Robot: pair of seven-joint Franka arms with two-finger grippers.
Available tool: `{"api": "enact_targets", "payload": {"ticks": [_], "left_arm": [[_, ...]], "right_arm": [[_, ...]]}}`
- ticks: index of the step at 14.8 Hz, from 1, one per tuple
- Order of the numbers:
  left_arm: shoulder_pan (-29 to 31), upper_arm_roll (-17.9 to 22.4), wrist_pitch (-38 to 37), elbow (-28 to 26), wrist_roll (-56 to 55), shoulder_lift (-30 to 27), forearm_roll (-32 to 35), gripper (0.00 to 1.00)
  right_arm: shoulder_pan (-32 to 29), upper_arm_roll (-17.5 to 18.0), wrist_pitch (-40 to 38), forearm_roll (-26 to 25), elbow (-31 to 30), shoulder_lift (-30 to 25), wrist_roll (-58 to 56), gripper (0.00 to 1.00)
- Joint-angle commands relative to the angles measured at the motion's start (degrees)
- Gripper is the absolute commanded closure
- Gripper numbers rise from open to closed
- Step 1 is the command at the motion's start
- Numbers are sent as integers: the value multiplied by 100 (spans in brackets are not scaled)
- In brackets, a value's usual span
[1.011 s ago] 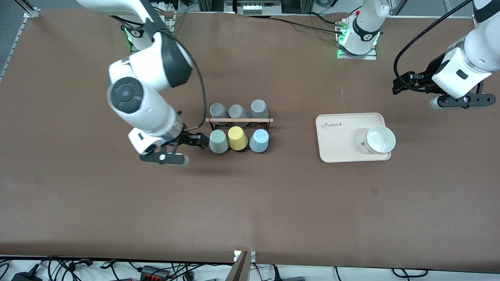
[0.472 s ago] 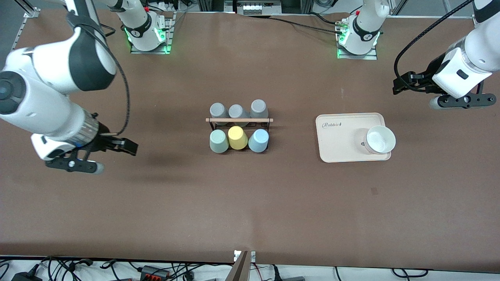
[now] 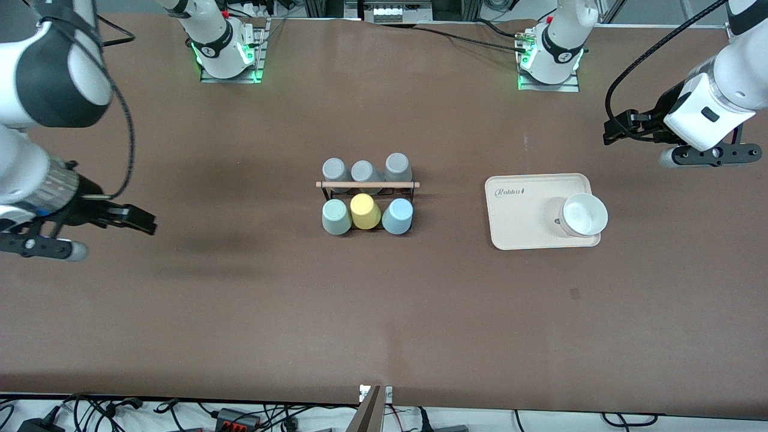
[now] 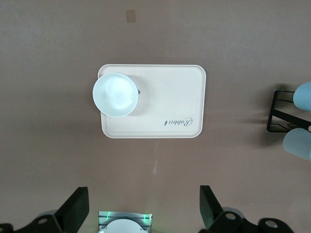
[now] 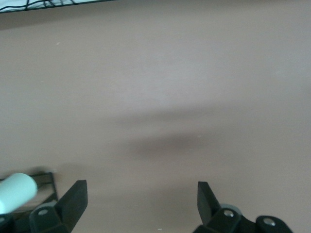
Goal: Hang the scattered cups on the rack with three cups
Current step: 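Open the right gripper and draw it back from the rack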
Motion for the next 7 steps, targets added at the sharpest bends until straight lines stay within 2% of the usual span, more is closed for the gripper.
{"api": "enact_targets", "payload": {"ticks": [1, 4, 7], "left_arm": [[33, 5, -118, 76, -23, -27, -92, 0], [42, 5, -127, 76, -15, -27, -92, 0], [51, 14, -162, 76, -15, -27, -101, 0]], "right_arm": [[-333, 151, -191, 21, -80, -420, -327, 0], [-492, 151, -306, 30, -80, -570, -958, 0], [-571, 143, -271, 22, -220, -658, -1047, 0]]}}
